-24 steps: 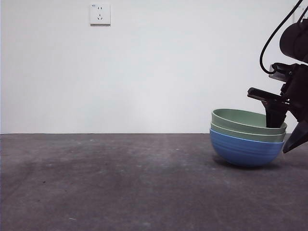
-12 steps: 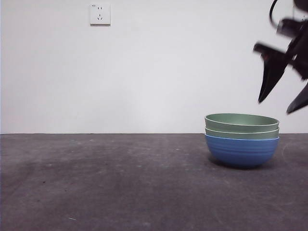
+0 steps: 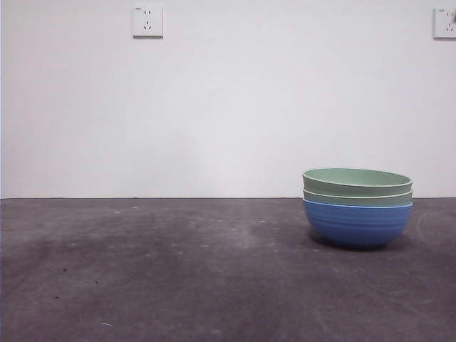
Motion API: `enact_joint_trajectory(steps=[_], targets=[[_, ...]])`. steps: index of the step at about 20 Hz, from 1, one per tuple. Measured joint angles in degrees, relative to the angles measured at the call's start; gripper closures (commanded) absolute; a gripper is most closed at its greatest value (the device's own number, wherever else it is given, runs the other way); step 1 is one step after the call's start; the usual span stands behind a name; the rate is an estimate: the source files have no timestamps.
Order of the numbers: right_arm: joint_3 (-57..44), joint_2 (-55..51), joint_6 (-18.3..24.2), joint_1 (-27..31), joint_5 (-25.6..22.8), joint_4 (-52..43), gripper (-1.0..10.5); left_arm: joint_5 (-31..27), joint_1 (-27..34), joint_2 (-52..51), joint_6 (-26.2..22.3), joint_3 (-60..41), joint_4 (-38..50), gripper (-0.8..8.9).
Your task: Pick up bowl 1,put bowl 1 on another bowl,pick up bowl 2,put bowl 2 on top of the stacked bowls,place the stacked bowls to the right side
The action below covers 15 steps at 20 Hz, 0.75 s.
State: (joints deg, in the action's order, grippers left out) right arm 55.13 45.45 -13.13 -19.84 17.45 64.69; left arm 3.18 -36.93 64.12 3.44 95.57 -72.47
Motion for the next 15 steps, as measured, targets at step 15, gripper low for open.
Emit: enact_joint_trajectory(steps=[15], targets=[[0.0, -2.0, 3.1, -2.7, -2.6, 4.5, 9.4, 0.0, 0.0, 0.0, -2.9, 0.0, -3.9, 8.17]])
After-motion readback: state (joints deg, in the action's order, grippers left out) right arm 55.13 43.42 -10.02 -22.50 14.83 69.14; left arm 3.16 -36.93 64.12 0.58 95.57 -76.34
